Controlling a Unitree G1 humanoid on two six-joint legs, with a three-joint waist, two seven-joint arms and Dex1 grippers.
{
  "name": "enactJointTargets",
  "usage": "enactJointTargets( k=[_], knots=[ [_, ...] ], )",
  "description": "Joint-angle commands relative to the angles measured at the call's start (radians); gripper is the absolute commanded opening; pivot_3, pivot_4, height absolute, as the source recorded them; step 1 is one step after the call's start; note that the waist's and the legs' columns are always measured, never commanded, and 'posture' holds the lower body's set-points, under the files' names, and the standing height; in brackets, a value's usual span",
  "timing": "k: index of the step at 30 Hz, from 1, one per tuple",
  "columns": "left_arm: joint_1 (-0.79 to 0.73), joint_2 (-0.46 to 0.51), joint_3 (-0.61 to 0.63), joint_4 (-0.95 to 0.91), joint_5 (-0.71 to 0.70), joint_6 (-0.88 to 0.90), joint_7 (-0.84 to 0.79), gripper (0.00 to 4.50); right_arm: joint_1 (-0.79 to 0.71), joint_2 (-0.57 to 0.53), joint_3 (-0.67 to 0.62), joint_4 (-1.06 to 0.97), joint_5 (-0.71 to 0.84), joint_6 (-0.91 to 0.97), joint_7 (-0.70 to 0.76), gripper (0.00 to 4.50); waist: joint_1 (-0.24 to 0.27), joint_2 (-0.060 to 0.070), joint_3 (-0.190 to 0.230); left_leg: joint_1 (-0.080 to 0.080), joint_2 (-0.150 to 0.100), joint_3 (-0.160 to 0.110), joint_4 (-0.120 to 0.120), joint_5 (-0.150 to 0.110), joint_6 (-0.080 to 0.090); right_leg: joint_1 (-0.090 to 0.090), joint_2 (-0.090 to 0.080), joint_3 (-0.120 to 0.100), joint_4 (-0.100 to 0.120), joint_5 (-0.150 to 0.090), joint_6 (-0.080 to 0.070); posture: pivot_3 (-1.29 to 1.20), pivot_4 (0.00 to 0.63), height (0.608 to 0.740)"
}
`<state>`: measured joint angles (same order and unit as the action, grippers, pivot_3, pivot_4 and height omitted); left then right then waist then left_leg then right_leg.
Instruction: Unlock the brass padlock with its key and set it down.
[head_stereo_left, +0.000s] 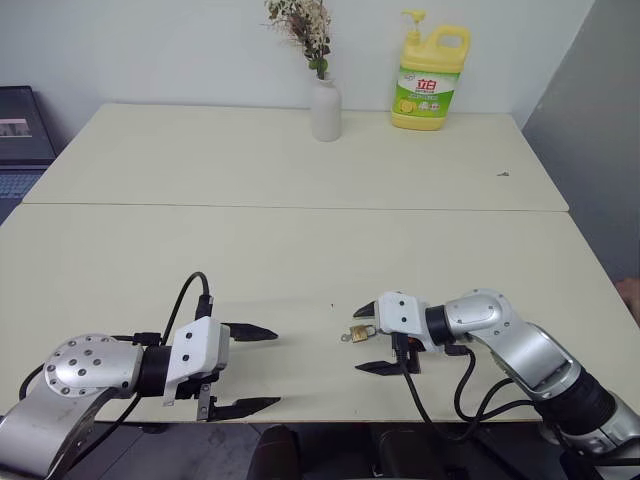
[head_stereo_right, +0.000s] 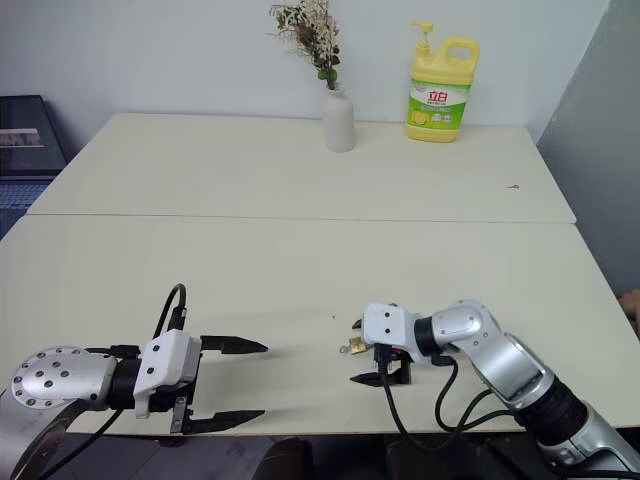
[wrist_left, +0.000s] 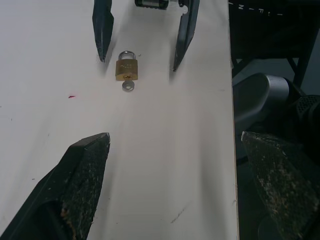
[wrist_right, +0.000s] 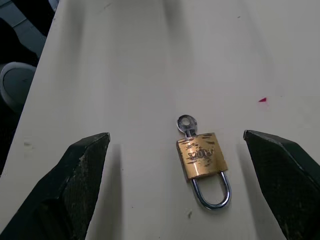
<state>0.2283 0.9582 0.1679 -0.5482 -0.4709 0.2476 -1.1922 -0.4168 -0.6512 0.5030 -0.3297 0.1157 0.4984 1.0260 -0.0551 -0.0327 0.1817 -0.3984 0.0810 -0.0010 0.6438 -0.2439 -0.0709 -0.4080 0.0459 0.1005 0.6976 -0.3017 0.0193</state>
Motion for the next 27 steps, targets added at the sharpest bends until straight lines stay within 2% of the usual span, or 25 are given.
enactJointTargets(
  k=[1,13,16,24,25,27],
  knots=[
    [-0.012,0.003,0.007,-0.012,0.009,-0.028,-0.006,4.40,-0.035,0.027,0.015,0.037,-0.025,-0.012,0.007,4.50,0.000,0.000,0.000,0.000,0.000,0.000,0.000,0.000,0.000,0.000,0.000,0.000,0.000,0.000,0.000,0.00,0.150,0.740],
    [-0.035,-0.001,-0.020,-0.013,0.017,-0.030,0.000,4.40,-0.043,0.038,0.008,0.106,-0.028,-0.013,0.038,4.50,0.000,0.000,0.000,0.000,0.000,0.000,0.000,0.000,0.000,0.000,0.000,0.000,0.001,0.000,0.000,0.00,0.150,0.740],
    [-0.051,0.000,-0.028,-0.009,0.018,-0.027,0.002,4.50,-0.036,0.037,0.014,0.110,-0.034,-0.009,0.042,3.88,0.000,0.000,0.000,0.000,0.000,0.000,0.000,0.000,0.000,0.000,0.000,0.000,0.001,0.000,0.000,0.00,0.150,0.740],
    [-0.062,0.000,-0.043,-0.003,0.026,-0.025,0.000,4.50,-0.036,0.039,0.025,0.117,-0.055,-0.020,0.035,1.08,0.000,0.000,0.000,0.000,0.000,0.000,0.000,0.000,0.000,0.000,0.000,0.000,0.001,0.000,0.000,0.00,0.150,0.740],
    [-0.063,0.000,-0.045,-0.004,0.026,-0.024,0.001,4.50,-0.036,0.039,0.026,0.117,-0.059,-0.024,0.033,0.92,0.000,0.000,0.000,0.000,0.000,0.000,0.000,0.000,0.000,0.000,0.000,0.000,0.001,0.000,0.000,0.00,0.150,0.740],
    [-0.068,-0.002,-0.049,0.003,0.028,-0.026,0.002,4.50,-0.037,0.041,0.025,0.120,-0.061,-0.028,0.031,0.93,0.000,0.000,0.000,0.000,0.000,0.000,0.000,0.000,0.000,0.000,0.000,0.000,0.001,0.000,0.000,0.00,0.150,0.740]
  ],
)
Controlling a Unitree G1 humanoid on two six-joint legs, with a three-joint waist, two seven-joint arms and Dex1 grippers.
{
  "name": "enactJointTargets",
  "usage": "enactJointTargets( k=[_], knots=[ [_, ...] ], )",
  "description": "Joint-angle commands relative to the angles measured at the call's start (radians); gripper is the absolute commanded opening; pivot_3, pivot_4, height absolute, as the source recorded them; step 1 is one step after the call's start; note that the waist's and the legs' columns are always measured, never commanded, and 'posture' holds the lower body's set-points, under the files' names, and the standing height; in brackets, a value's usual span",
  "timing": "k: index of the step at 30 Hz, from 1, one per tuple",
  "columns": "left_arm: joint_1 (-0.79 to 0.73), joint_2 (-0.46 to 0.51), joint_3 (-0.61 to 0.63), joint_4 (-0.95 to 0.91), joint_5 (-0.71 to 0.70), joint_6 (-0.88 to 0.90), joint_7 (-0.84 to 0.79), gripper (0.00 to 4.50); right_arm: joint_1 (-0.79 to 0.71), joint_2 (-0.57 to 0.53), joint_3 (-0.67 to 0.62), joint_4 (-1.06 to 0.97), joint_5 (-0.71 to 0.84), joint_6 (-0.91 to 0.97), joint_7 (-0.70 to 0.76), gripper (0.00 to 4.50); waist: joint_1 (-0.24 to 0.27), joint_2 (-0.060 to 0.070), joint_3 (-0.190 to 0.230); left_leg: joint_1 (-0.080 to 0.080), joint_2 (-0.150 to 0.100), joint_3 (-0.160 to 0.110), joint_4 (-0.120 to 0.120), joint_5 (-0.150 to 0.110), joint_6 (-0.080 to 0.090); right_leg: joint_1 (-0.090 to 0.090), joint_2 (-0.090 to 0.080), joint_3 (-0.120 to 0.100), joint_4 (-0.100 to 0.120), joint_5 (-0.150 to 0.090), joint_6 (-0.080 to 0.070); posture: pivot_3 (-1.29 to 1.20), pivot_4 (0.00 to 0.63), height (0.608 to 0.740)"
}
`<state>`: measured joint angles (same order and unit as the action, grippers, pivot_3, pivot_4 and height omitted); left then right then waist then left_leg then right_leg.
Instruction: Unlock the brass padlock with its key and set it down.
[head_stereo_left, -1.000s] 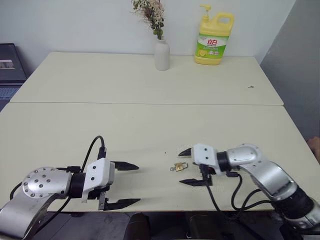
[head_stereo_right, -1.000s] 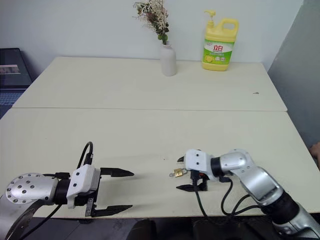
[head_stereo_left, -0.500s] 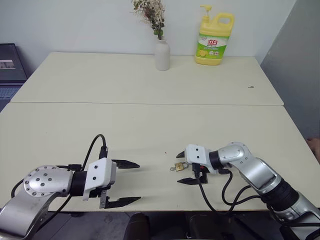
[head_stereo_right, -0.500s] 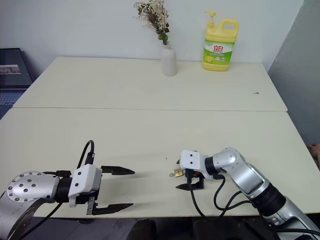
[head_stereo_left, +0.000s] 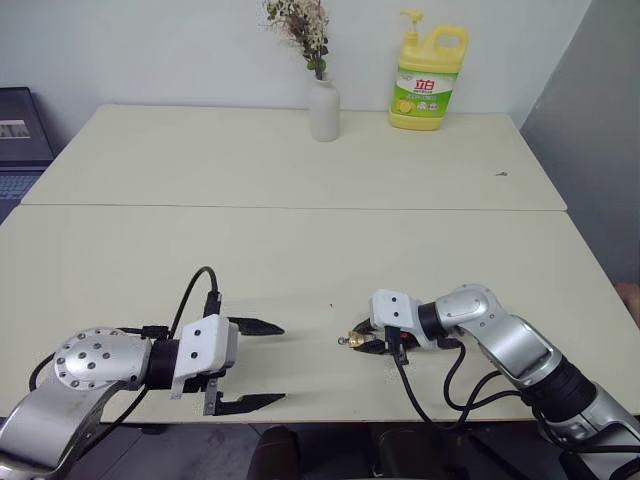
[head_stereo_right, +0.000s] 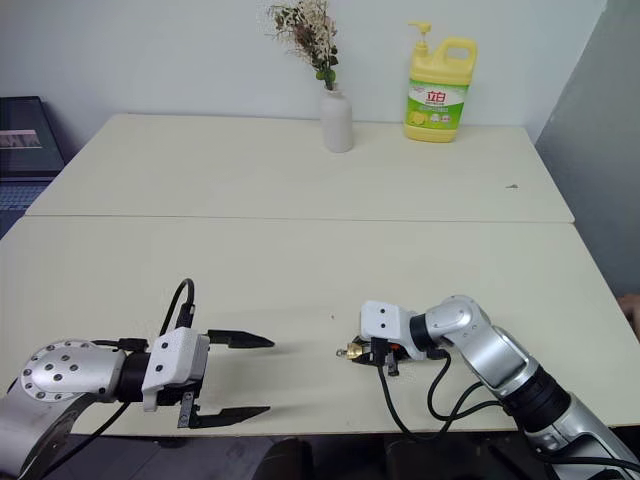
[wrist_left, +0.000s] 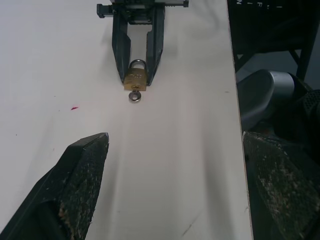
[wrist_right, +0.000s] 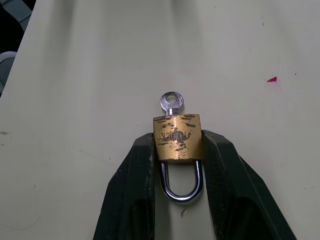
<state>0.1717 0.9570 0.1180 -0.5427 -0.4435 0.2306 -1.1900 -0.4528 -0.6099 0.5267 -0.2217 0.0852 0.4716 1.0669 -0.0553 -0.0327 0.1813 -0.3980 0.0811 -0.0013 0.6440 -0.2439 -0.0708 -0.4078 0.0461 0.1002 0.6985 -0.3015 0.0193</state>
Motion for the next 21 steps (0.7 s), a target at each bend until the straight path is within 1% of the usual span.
enactJointTargets(
  k=[1,3,5,8,10,15,18,20,21],
  knots=[
    [-0.014,-0.001,-0.001,0.002,0.001,-0.010,0.000,4.50,-0.001,0.001,0.000,0.014,-0.032,-0.004,-0.011,0.93,0.000,0.000,0.000,0.000,0.000,0.000,0.000,0.000,0.000,0.000,0.000,0.000,0.000,0.000,0.000,0.00,0.150,0.740],
    [-0.019,-0.008,0.000,0.016,0.005,-0.007,0.011,4.50,0.007,-0.003,-0.009,0.005,-0.040,-0.013,-0.024,0.93,0.000,0.000,0.000,0.000,0.000,0.000,0.000,0.000,0.000,0.000,0.000,0.000,0.000,0.000,0.000,0.00,0.150,0.740],
    [-0.032,-0.027,0.009,0.028,-0.019,0.026,0.039,4.50,0.027,-0.016,-0.032,-0.022,-0.043,-0.024,-0.043,0.93,0.000,0.000,0.000,0.000,0.000,0.000,0.000,0.000,0.000,0.000,0.000,0.000,0.000,0.000,0.000,0.00,0.150,0.740],
    [-0.076,-0.070,0.028,0.039,-0.085,0.118,0.106,4.50,0.075,-0.050,-0.073,-0.068,-0.056,-0.069,-0.076,0.93,0.006,0.000,0.000,0.000,0.000,-0.001,0.001,0.000,0.000,0.000,0.000,0.000,0.001,0.000,0.000,0.00,0.150,0.740],
    [-0.109,-0.091,0.033,0.042,-0.115,0.167,0.139,4.50,0.119,-0.070,-0.114,-0.115,-0.050,-0.072,-0.099,0.93,0.010,-0.001,-0.001,-0.001,-0.001,-0.001,0.001,0.000,0.000,0.000,0.000,0.000,0.000,0.000,0.001,0.00,0.150,0.740],
    [-0.170,-0.113,0.032,0.069,-0.166,0.235,0.164,4.50,0.189,-0.075,-0.217,-0.202,-0.035,-0.057,-0.177,0.93,0.012,-0.001,-0.001,-0.001,-0.001,-0.001,0.001,0.000,0.000,0.000,0.000,0.000,0.001,0.001,0.001,0.00,0.150,0.740],
    [-0.248,-0.132,0.020,0.122,-0.189,0.266,0.166,4.50,0.221,-0.121,-0.285,-0.239,-0.104,-0.145,-0.236,0.93,0.013,-0.001,0.000,-0.001,0.000,-0.001,0.001,0.000,0.000,0.000,0.001,0.000,0.001,0.001,0.001,0.00,0.150,0.740],
    [-0.292,-0.139,0.009,0.156,-0.191,0.276,0.161,4.50,0.230,-0.139,-0.299,-0.242,-0.150,-0.203,-0.270,0.93,0.015,-0.001,-0.001,-0.001,-0.001,-0.001,0.001,0.000,0.000,0.000,0.001,0.000,0.001,0.001,0.001,0.00,0.150,0.740],
    [-0.319,-0.145,0.003,0.174,-0.194,0.284,0.160,4.50,0.234,-0.155,-0.293,-0.230,-0.209,-0.282,-0.305,0.93,0.015,-0.001,-0.001,-0.001,-0.001,-0.001,0.001,0.000,0.000,0.001,0.001,0.000,0.001,0.001,0.001,0.00,0.150,0.740]
  ],
)
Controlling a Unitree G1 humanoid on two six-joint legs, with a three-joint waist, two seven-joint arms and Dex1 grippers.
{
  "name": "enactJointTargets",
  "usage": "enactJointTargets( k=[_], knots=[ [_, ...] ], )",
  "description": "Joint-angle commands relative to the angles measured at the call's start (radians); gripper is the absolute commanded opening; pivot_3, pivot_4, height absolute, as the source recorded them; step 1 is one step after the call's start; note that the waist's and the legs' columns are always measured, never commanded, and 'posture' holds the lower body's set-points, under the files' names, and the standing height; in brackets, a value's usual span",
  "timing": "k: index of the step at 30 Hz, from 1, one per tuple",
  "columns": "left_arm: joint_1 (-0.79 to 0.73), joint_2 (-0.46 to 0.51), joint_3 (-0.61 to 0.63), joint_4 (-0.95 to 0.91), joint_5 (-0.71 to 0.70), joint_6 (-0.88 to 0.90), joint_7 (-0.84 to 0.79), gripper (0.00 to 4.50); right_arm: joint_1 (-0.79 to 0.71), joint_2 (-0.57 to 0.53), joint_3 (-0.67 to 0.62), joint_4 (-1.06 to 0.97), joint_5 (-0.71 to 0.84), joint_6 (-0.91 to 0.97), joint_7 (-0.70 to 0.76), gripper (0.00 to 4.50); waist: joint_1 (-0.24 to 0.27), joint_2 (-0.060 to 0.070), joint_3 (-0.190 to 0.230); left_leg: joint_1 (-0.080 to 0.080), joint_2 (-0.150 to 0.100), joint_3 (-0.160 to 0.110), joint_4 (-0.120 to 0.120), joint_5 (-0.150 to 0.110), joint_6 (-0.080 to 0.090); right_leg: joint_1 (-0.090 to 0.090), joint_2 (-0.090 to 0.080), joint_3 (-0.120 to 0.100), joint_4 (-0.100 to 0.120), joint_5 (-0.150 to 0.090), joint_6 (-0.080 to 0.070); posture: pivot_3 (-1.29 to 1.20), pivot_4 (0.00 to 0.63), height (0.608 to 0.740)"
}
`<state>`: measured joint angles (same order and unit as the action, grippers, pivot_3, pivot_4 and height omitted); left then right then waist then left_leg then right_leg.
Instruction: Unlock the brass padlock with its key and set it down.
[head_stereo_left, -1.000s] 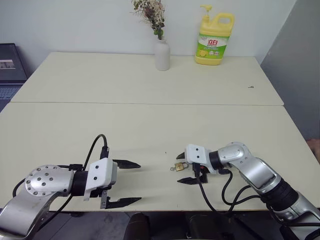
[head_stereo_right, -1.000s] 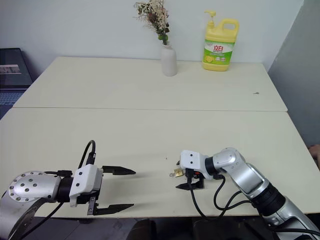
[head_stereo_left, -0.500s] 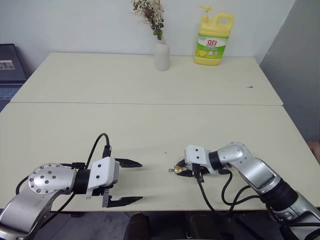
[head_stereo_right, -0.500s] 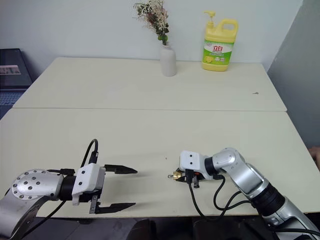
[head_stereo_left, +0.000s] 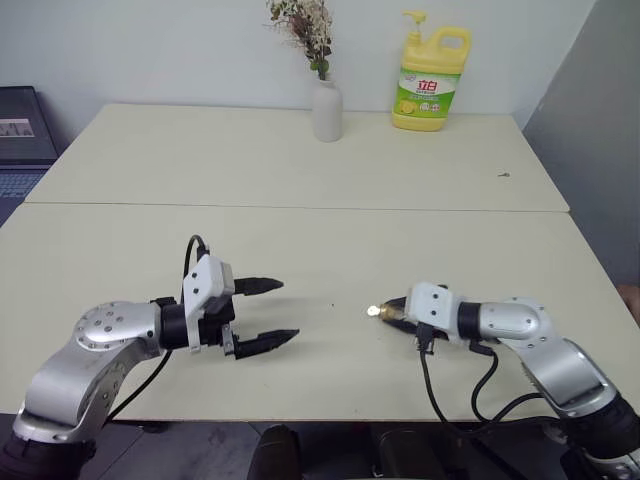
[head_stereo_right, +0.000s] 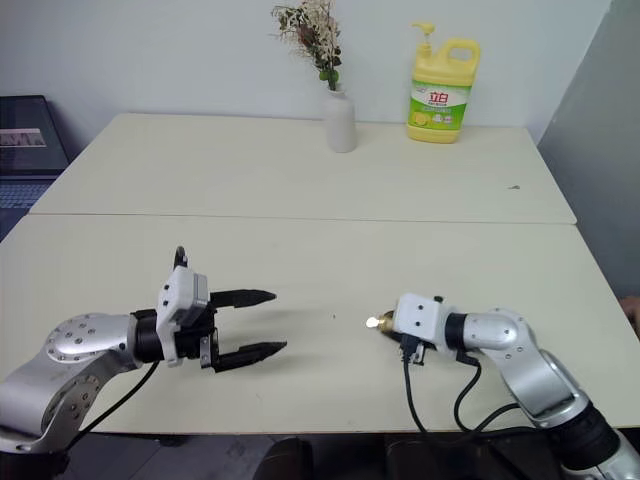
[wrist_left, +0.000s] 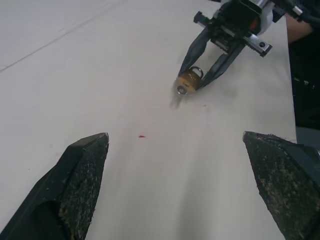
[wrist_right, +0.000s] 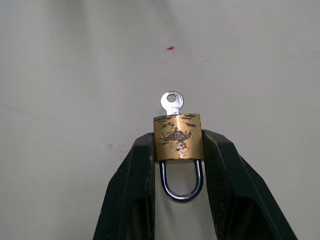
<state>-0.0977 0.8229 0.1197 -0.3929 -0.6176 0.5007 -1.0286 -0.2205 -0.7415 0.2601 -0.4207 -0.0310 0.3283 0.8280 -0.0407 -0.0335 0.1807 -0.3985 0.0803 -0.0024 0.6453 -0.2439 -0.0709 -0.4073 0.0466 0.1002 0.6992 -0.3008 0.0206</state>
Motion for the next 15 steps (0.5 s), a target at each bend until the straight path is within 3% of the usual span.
enactJointTargets(
  k=[1,8,15],
  knots=[
    [-0.079,-0.015,-0.005,0.040,-0.031,0.034,-0.002,4.50,0.002,-0.045,-0.015,-0.010,-0.184,-0.246,-0.125,0.93,0.000,0.000,0.000,0.000,0.000,0.000,0.000,0.000,0.000,0.000,0.000,0.000,0.000,0.000,0.000,0.00,0.150,0.740],
    [-0.236,-0.019,-0.058,0.095,-0.074,0.143,-0.049,4.50,-0.051,-0.021,-0.016,0.085,-0.450,-0.620,-0.389,0.93,-0.004,0.000,0.000,0.000,0.000,0.000,0.000,0.000,0.000,0.000,0.000,0.000,0.000,0.000,0.000,0.00,0.150,0.740],
    [-0.373,-0.084,-0.104,0.109,-0.105,0.232,-0.028,4.50,-0.069,0.028,-0.044,0.137,-0.440,-0.802,-0.477,0.93,0.005,0.000,0.000,-0.001,0.000,0.000,0.000,0.000,0.000,0.000,0.000,0.000,0.000,0.003,-0.005,0.00,0.150,0.740]
  ],
)
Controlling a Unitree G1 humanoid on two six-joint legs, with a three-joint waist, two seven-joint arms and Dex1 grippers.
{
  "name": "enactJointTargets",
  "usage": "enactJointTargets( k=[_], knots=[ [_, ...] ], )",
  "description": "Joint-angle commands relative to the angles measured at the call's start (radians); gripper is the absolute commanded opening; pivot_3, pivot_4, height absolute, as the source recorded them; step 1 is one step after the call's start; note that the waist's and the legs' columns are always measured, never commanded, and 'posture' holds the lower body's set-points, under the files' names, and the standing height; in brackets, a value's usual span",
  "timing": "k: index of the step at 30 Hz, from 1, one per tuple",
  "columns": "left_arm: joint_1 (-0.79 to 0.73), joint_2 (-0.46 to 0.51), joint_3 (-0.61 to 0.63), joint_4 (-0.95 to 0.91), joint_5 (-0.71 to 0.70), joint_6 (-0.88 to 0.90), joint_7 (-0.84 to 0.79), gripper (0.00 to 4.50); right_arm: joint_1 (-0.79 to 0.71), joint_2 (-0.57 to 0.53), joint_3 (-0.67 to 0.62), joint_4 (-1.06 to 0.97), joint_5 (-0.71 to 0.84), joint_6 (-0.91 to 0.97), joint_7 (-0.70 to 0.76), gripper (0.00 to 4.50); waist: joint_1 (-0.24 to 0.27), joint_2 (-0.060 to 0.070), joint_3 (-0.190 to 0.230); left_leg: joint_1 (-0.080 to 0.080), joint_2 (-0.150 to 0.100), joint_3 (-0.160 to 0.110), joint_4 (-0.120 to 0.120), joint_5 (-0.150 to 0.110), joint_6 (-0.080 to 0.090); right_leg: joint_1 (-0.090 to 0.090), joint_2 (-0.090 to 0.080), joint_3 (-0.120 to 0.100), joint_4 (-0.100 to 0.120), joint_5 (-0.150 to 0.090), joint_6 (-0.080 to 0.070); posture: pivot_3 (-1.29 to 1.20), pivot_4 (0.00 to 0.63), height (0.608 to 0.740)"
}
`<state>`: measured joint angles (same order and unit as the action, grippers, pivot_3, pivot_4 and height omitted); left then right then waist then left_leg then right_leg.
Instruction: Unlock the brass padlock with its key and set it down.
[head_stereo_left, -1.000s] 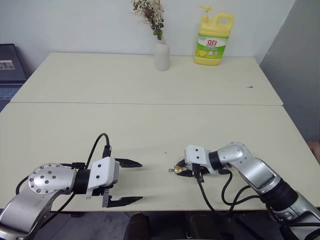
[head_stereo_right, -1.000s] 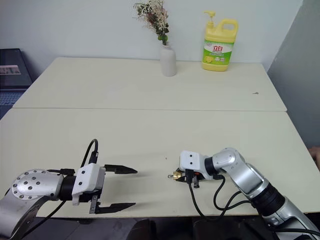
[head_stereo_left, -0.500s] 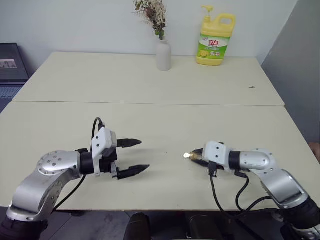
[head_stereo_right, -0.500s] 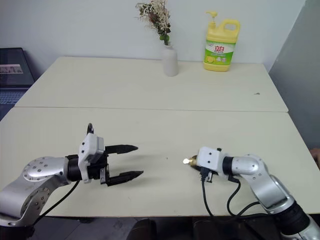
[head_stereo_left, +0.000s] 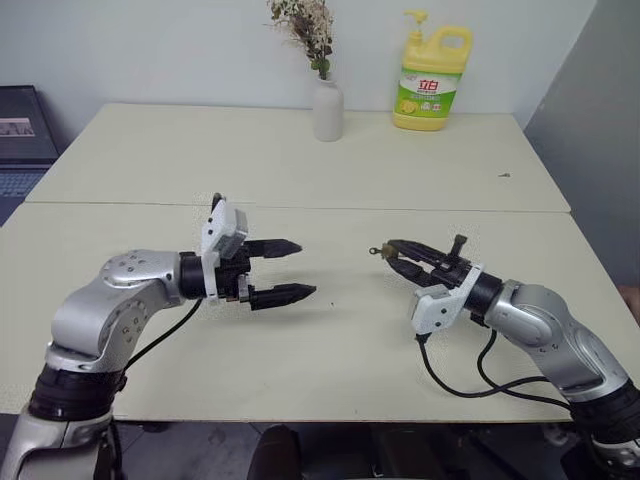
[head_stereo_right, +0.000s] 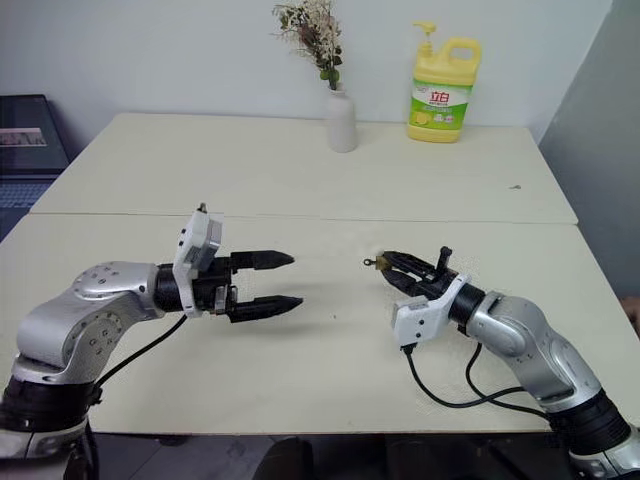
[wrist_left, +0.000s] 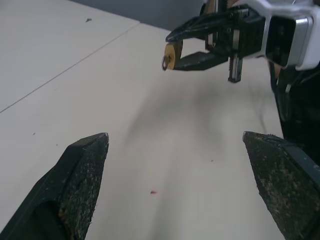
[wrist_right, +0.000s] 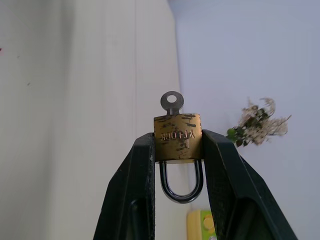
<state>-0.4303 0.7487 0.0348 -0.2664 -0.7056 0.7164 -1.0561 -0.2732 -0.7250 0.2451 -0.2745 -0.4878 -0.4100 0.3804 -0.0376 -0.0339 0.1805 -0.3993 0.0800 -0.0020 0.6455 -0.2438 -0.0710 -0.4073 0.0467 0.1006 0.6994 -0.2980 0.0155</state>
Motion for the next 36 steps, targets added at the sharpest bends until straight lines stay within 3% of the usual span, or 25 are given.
enactJointTargets(
  k=[1,13,23,36],
  knots=[
    [-0.050,-0.015,-0.025,-0.017,-0.014,0.019,-0.001,4.50,-0.020,0.015,-0.028,-0.002,0.021,-0.077,-0.029,0.93,0.002,0.000,0.000,0.000,0.000,0.000,0.000,0.000,0.000,0.000,0.000,0.000,0.000,0.000,0.000,0.00,0.150,0.740],
    [-0.194,-0.093,-0.123,0.075,0.066,0.001,-0.008,4.50,-0.074,0.068,-0.003,0.059,0.047,-0.141,0.023,0.93,0.004,0.000,0.000,0.000,0.000,0.000,0.001,0.000,0.000,0.000,0.000,0.000,0.001,0.000,0.000,0.00,0.150,0.740],
    [-0.230,-0.135,-0.172,0.153,0.124,-0.063,-0.065,4.50,-0.075,0.088,-0.012,0.053,0.053,-0.131,0.049,0.93,0.005,0.000,0.000,0.000,0.000,0.000,0.001,0.000,0.000,0.000,0.000,0.000,0.002,0.000,-0.001,0.00,0.150,0.740],
    [-0.250,-0.166,-0.187,0.190,0.156,-0.088,-0.112,0.49,-0.073,0.101,-0.015,0.045,0.066,-0.123,0.075,0.93,0.005,0.000,0.000,0.001,0.000,-0.001,0.001,0.000,0.000,0.000,0.000,0.000,0.003,0.000,-0.001,0.00,0.150,0.740]
  ],
)
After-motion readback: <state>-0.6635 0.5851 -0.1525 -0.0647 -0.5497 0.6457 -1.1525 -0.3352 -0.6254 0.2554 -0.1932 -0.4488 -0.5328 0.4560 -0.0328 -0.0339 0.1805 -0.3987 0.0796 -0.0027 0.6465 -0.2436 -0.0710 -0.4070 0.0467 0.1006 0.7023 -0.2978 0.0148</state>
